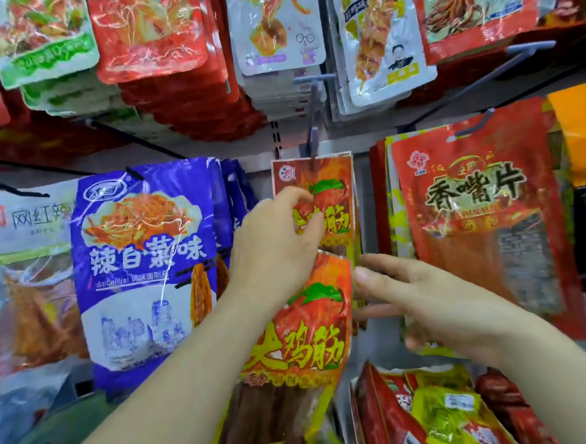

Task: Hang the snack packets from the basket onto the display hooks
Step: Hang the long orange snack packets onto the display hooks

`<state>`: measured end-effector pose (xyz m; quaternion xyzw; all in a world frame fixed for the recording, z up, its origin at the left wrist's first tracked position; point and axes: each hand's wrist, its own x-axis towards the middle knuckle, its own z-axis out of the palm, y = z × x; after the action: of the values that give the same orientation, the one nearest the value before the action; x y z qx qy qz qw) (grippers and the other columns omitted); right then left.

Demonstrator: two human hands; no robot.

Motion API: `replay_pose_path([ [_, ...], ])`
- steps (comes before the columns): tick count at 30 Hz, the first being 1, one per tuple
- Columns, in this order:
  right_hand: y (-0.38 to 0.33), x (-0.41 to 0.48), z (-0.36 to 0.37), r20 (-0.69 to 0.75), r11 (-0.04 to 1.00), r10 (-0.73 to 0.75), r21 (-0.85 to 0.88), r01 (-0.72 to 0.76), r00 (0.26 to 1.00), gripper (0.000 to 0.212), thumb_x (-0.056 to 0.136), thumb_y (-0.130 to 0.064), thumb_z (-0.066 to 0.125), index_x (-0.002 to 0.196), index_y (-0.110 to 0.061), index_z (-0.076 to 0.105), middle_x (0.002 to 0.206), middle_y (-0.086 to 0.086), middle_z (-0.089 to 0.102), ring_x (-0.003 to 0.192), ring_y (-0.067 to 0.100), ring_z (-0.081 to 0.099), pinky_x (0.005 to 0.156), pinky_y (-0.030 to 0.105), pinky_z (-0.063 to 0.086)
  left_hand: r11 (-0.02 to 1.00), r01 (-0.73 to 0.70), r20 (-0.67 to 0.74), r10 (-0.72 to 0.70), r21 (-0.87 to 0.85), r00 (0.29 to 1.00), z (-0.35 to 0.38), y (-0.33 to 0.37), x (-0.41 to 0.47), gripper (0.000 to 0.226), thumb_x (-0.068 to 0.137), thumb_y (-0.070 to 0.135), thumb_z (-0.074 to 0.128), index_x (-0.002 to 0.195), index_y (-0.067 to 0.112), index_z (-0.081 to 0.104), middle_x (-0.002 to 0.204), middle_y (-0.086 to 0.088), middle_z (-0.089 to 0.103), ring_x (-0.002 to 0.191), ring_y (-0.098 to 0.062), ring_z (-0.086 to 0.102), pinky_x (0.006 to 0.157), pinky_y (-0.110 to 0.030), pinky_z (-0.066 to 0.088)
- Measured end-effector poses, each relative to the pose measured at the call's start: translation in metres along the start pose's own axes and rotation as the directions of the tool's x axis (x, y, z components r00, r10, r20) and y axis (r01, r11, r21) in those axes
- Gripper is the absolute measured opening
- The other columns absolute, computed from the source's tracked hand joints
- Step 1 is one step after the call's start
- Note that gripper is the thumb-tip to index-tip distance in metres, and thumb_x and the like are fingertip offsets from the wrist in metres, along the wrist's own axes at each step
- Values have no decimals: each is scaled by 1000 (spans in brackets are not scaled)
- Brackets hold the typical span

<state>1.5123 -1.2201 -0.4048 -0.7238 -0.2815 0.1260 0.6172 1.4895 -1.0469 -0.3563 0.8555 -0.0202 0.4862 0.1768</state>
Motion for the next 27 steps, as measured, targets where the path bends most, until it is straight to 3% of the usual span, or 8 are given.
replay_pose_path([
  [4,11,-6,27,188,916,-61,400,-20,980,31,77,-31,67,106,-23,72,104,1,73,90,14,66,41,18,45,987,-38,-73,27,-153,997,-25,9,2,35,92,39,58,69,15,70,56,1,61,55,-7,53,56,-30,39],
  [6,7,-5,41,150,821,-96,572,-7,984,23,77,-20,65,97,-12,72,92,8,71,75,15,67,48,24,54,947,19,-75,-45,-319,996,-41,12,0,36,92,37,59,67,15,70,53,0,59,50,-4,47,51,-27,37],
  [9,1,-2,55,-20,732,-111,675,96,994,11,79,-12,65,89,-11,67,79,14,63,60,15,59,55,33,59,712,119,-15,-180,-692,984,-65,8,-10,9,82,35,72,85,27,68,59,13,63,53,1,52,54,-19,42],
  [12,-4,0,57,-176,733,-141,643,222,974,11,91,-9,59,83,-13,65,73,8,64,58,12,61,48,27,56,599,199,105,-188,-776,976,-77,-12,-36,77,57,25,85,124,38,51,86,4,73,81,-16,69,74,-35,56],
  [14,-8,-2,56,-245,717,-160,637,283,956,12,94,-9,55,86,-10,64,68,2,67,53,7,63,45,23,54,595,266,204,-172,-758,964,-74,-14,-64,95,56,8,85,133,41,40,97,1,74,86,-18,72,71,-32,58],
  [21,-29,-8,29,-188,877,-181,414,245,965,29,89,5,49,100,-19,60,71,2,64,47,10,53,33,18,37,685,227,125,-197,-692,972,-32,-20,-98,71,84,-6,65,123,50,43,106,-3,73,90,-16,70,80,-28,56],
  [24,-43,-6,8,-315,918,-346,83,389,884,40,88,-2,62,114,-31,54,80,5,71,53,9,53,37,17,33,705,110,67,-88,-701,994,-24,-15,-87,86,80,1,62,132,62,31,115,-4,70,102,-21,68,93,-41,50],
  [27,-57,4,1,-314,814,-550,9,581,774,57,87,6,62,122,-35,47,85,11,73,61,11,59,52,20,47,754,8,46,30,-657,998,-24,-6,-75,84,80,4,57,136,61,30,136,7,56,123,-16,55,106,-47,42],
])
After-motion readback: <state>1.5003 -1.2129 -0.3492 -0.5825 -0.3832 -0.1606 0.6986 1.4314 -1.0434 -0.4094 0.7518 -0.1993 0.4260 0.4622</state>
